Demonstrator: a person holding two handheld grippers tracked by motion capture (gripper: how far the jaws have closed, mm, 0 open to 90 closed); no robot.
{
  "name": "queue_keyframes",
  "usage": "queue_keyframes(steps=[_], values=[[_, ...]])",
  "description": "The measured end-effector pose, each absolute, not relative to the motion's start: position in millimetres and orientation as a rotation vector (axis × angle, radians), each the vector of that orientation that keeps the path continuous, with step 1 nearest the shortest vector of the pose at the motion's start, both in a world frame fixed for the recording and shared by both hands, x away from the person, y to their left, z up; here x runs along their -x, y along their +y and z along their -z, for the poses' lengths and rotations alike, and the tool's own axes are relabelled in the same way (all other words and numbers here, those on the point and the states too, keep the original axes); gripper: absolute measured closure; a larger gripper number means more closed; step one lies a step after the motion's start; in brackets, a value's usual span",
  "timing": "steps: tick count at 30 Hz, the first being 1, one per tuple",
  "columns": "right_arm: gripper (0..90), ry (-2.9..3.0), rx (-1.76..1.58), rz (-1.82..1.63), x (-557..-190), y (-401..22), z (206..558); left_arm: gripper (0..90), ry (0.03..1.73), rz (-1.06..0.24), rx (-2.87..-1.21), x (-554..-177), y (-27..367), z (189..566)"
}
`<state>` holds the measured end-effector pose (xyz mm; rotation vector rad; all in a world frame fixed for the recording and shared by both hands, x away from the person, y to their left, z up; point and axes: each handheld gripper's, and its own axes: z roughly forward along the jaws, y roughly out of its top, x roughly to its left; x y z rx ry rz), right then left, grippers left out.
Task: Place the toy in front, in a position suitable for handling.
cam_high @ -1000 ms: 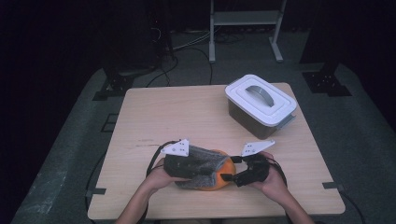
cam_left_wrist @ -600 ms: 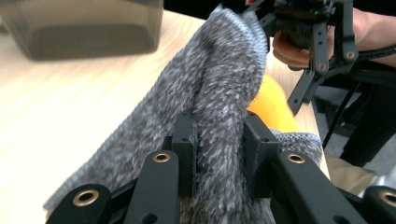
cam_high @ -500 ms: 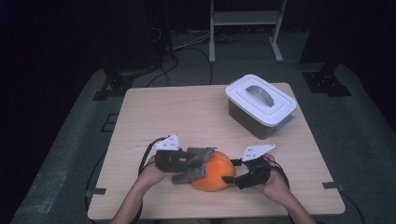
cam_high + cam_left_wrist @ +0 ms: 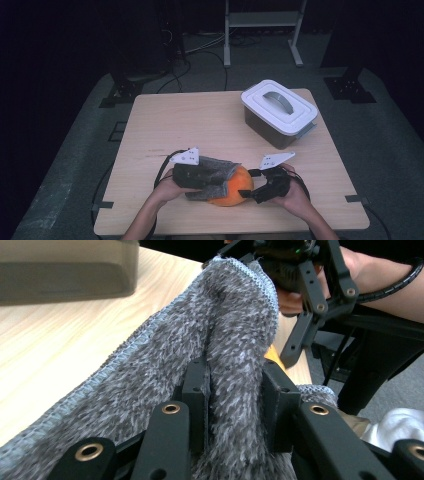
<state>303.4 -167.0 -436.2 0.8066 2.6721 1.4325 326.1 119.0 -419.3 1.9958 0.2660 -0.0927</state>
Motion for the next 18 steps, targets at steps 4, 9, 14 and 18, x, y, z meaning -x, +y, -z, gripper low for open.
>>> queue_keyframes(steps=[4,9,14,18], values=[[9.8,2.669,-0.82,-1.401,-304,-163,440,68.3,0.248,0.113,-2.006,-324,114,421],[12.1,2.665,-0.805,-1.382,-303,-160,443,68.5,0.243,0.099,-2.017,-324,113,421],[18.2,2.67,-0.79,-1.39,-306,-164,442,69.4,0.265,0.085,-2.005,-331,125,424],[18.5,2.675,-0.792,-1.412,-307,-168,444,69.4,0.288,0.072,-2.01,-334,136,427]])
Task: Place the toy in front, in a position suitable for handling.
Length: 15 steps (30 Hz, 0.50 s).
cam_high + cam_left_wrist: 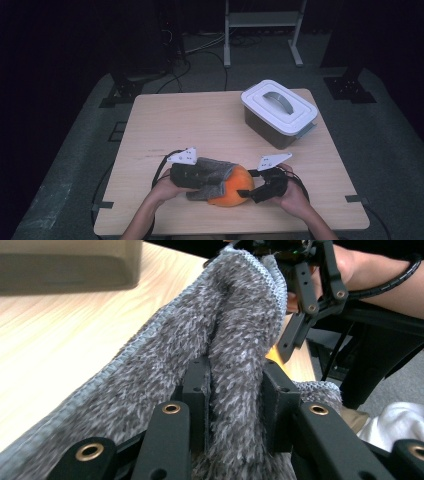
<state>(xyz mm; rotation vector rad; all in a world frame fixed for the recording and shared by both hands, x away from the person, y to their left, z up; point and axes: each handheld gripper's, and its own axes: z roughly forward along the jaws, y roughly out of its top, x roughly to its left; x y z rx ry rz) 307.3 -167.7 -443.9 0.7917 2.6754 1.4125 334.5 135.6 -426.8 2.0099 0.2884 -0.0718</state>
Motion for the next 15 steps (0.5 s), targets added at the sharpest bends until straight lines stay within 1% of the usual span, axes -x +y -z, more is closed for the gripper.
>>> queue_keyframes(steps=[5,8,11,15], values=[[18.5,2.679,-0.816,-1.429,-309,-173,446,69.2,0.335,0.075,-2.0,-340,146,432],[18.5,2.676,-0.806,-1.414,-308,-172,446,69.3,0.336,0.081,-1.98,-338,141,430],[18.5,2.683,-0.806,-1.405,-308,-173,446,69.1,0.283,0.108,-1.934,-332,132,423],[18.5,2.704,-0.816,-1.392,-309,-177,447,68.2,0.271,0.092,-1.969,-330,125,424]])
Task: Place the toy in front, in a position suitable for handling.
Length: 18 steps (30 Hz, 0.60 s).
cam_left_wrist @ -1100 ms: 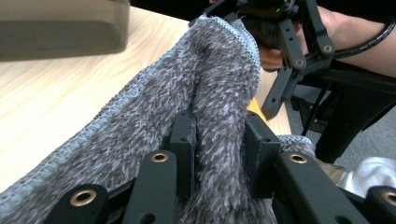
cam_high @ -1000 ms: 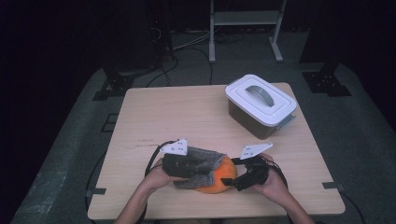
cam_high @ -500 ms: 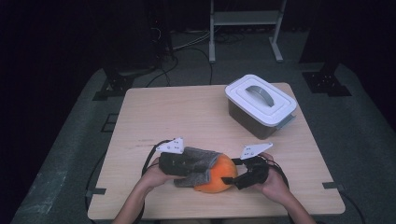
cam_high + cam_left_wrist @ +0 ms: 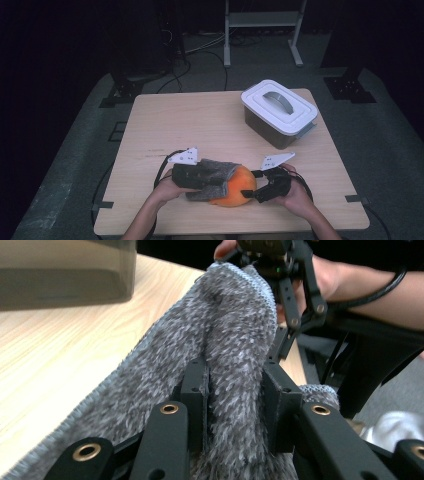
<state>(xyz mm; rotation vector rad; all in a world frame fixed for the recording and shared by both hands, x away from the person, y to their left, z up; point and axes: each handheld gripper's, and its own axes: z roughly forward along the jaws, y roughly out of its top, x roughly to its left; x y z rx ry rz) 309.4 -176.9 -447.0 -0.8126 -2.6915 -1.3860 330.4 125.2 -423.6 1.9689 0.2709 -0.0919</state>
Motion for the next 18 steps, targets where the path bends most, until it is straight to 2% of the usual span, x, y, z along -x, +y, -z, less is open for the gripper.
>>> queue_keyframes(steps=[8,14,18], values=[[17.4,-2.682,0.819,1.421,-308,-181,437,67.8,0.321,0.079,-1.967,-332,130,429],[13.2,-2.746,0.804,1.473,-305,-172,431,66.9,0.264,0.083,-1.959,-327,115,427],[19.7,-2.726,0.81,1.444,-307,-173,437,67.1,0.275,0.084,-1.955,-329,119,429]])
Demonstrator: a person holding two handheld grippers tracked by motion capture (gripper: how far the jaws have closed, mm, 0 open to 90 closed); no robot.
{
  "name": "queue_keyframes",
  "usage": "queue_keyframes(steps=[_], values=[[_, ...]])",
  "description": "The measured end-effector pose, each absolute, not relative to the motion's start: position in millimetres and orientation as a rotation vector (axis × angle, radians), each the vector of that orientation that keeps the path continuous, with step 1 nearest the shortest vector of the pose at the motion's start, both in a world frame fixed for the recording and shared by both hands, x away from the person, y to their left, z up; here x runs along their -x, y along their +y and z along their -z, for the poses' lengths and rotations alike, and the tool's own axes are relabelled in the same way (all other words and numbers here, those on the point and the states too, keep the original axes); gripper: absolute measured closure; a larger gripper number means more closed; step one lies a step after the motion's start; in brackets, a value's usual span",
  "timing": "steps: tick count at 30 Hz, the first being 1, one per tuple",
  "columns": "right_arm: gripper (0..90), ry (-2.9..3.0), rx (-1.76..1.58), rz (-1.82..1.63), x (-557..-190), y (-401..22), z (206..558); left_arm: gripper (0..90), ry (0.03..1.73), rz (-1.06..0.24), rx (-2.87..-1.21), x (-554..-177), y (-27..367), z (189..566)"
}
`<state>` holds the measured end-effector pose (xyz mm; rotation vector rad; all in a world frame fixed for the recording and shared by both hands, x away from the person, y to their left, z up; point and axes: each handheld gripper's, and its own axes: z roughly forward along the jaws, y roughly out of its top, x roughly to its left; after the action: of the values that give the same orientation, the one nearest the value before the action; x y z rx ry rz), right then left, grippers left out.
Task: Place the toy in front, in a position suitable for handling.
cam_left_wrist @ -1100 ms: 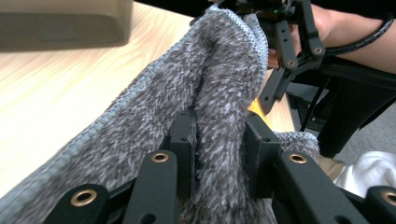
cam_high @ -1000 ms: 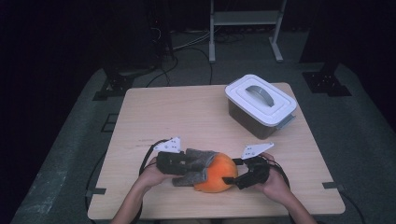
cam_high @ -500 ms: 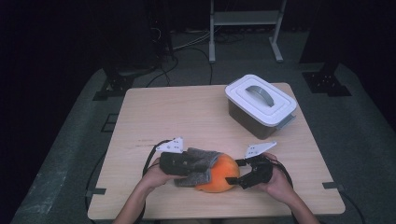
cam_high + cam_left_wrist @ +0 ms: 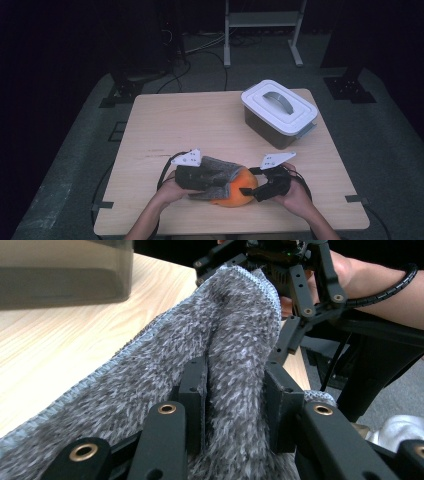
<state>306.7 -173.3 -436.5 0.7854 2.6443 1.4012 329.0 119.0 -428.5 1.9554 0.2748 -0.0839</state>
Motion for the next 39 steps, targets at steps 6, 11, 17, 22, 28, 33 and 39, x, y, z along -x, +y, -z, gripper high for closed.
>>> queue_keyframes(steps=[6,11,17,22,28,33,39], values=[[23.1,2.667,-0.816,-1.432,-313,-181,441,67.6,0.281,0.078,-1.974,-333,131,432],[23.3,2.679,-0.868,-1.444,-316,-188,444,67.8,0.321,0.064,-2.005,-337,143,436],[21.4,2.69,-0.905,-1.463,-318,-191,444,67.9,0.319,0.062,-2.008,-335,139,436],[18.4,2.646,-0.863,-1.486,-318,-190,435,67.9,0.313,0.059,-2.005,-334,136,434],[17.1,2.654,-0.898,-1.506,-319,-187,441,67.9,0.315,0.06,-1.997,-334,136,435],[19.8,2.719,-0.864,-1.467,-313,-186,438,67.9,0.35,0.053,-1.995,-336,136,435],[18.5,2.646,-0.872,-1.523,-318,-186,432,68.0,0.333,0.06,-1.999,-336,136,435]])
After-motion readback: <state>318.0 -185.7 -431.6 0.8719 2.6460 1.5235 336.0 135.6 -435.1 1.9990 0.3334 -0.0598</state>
